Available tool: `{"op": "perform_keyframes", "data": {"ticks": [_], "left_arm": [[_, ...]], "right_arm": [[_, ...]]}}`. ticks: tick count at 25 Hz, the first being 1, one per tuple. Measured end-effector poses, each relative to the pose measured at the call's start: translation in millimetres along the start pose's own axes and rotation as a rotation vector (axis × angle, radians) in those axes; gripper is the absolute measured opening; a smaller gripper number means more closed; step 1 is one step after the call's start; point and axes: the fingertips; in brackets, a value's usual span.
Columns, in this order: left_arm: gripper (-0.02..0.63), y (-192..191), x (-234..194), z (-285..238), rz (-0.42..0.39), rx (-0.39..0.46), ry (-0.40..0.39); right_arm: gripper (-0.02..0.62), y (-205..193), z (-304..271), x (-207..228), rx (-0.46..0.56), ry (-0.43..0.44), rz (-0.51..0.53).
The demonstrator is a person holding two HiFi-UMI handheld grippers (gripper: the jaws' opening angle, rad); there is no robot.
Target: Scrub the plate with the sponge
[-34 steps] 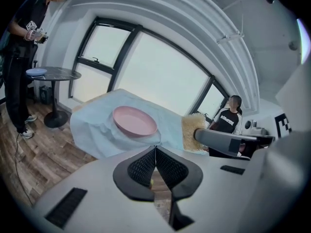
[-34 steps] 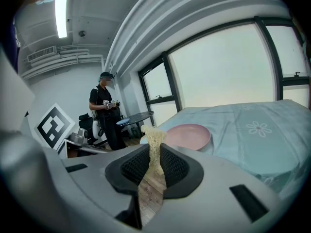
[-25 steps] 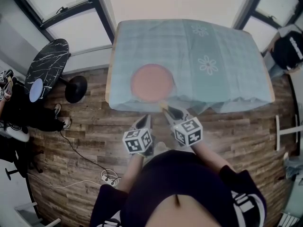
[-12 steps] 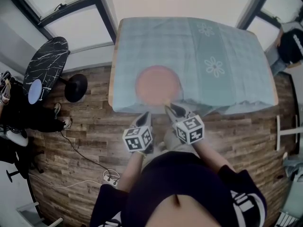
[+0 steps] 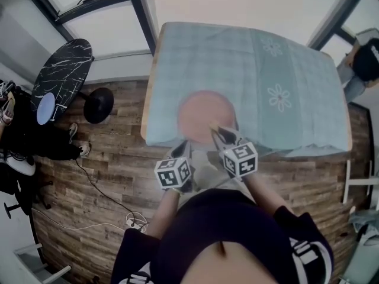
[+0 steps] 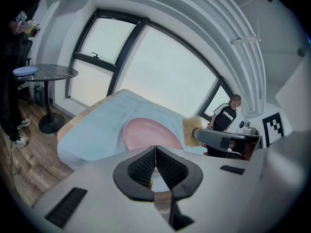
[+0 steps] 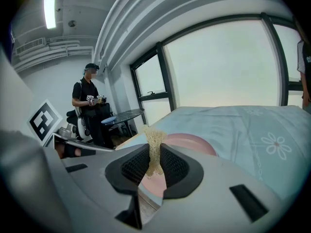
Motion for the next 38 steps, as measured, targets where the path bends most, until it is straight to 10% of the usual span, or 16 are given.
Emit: {"op": "perform_keyframes", "data": {"ticks": [38], "left_arm": [[0.012, 80.7, -56.6, -85.4, 0.015, -0.054, 0.022]], "right_arm": [[0.067, -18.8, -182.7, 86.7, -0.353, -0.131, 0.340]]}}
Point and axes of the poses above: the fingertips, and each gripper's own axes: z backward along the fingers, x to its right, y out of its top, and after that the axes turned 9 degrees about -y, right-handed
